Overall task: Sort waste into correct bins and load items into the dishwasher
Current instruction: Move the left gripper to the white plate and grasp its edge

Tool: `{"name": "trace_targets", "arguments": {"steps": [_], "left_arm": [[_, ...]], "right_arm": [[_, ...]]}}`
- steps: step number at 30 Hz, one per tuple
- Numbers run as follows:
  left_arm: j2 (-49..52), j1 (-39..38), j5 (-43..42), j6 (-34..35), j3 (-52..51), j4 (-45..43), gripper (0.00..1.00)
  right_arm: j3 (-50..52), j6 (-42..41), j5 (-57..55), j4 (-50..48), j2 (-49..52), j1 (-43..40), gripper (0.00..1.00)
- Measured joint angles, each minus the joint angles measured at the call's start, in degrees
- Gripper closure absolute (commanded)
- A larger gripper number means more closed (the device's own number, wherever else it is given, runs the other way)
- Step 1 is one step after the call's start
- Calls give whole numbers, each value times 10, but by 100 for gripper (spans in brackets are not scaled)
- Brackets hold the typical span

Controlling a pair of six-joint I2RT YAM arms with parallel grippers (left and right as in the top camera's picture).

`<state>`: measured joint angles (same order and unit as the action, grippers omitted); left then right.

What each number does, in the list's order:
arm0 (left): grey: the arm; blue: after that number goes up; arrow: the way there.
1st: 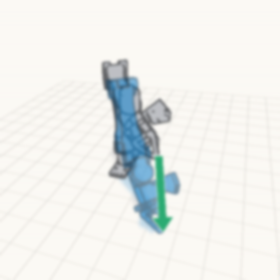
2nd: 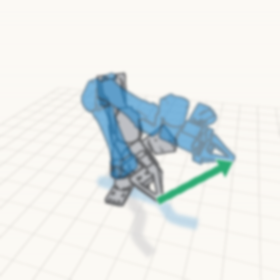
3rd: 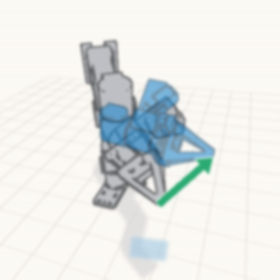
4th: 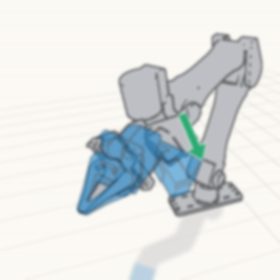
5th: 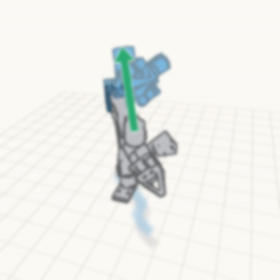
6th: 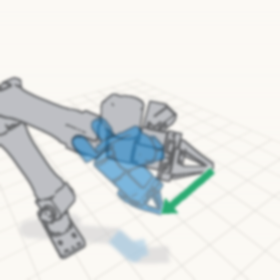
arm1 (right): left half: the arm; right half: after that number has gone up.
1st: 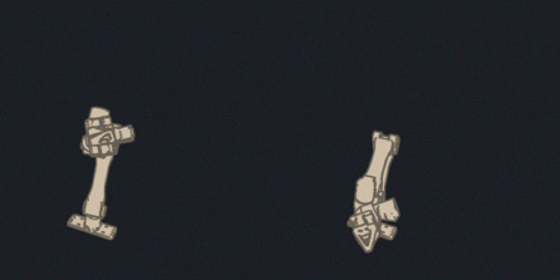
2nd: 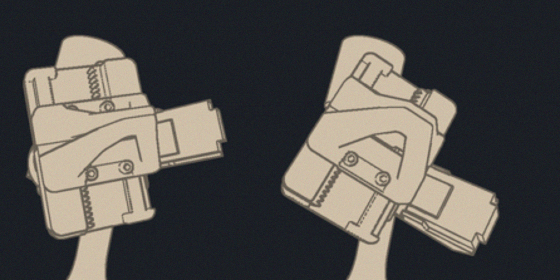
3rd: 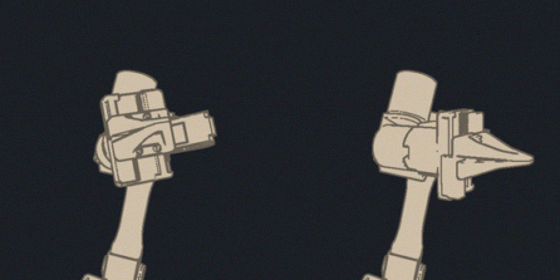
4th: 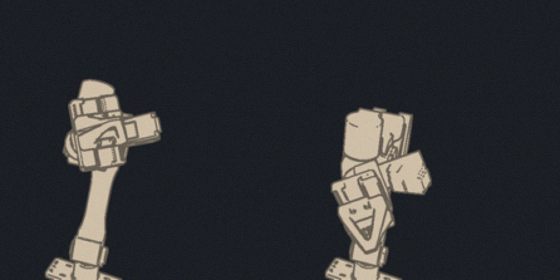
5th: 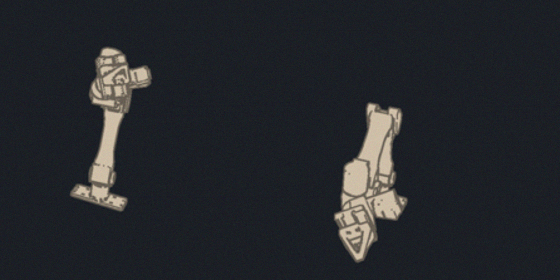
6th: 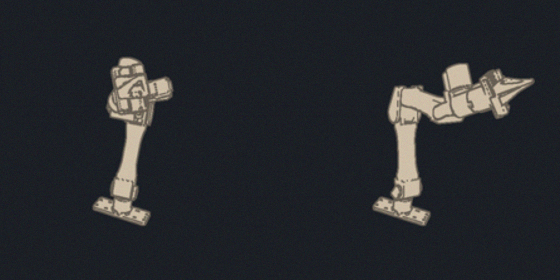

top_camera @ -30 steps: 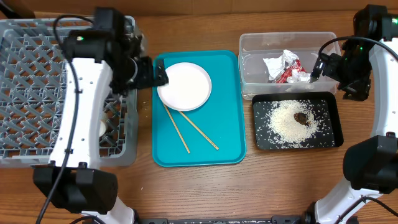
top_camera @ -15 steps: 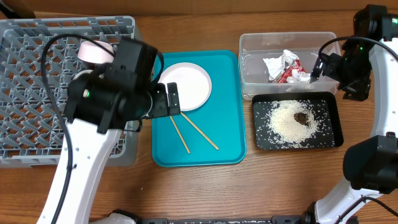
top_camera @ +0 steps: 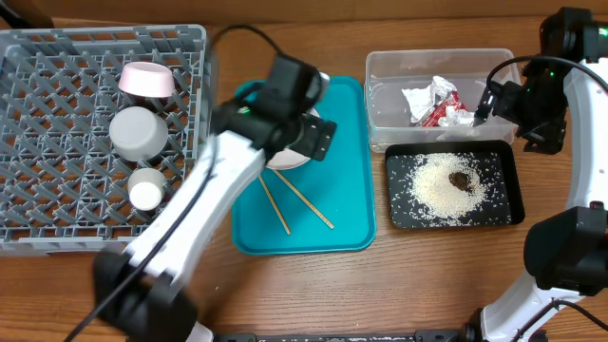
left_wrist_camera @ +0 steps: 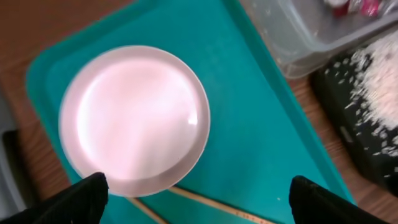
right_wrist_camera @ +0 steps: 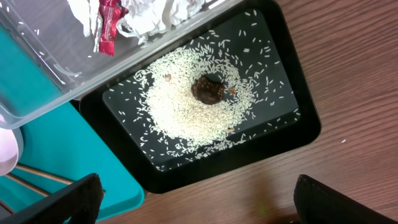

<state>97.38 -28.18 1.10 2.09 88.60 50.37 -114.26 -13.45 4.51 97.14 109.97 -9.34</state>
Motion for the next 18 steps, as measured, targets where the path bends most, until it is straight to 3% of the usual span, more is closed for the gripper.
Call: {"name": "trace_targets", "arguments": {"steps": [5, 13, 16, 18], "left_arm": [[99, -19, 2, -38, -1, -44, 15], [205, -22, 29, -42, -1, -52, 24], [234, -26, 31, -42, -1, -52, 34], [249, -30, 33, -42, -1, -52, 49]], "right_arm": [[0, 0, 0, 0, 0, 0, 0], [0, 0, 0, 0, -1, 0, 0], [0, 0, 0, 0, -1, 0, 0], [0, 0, 0, 0, -1, 0, 0]]}}
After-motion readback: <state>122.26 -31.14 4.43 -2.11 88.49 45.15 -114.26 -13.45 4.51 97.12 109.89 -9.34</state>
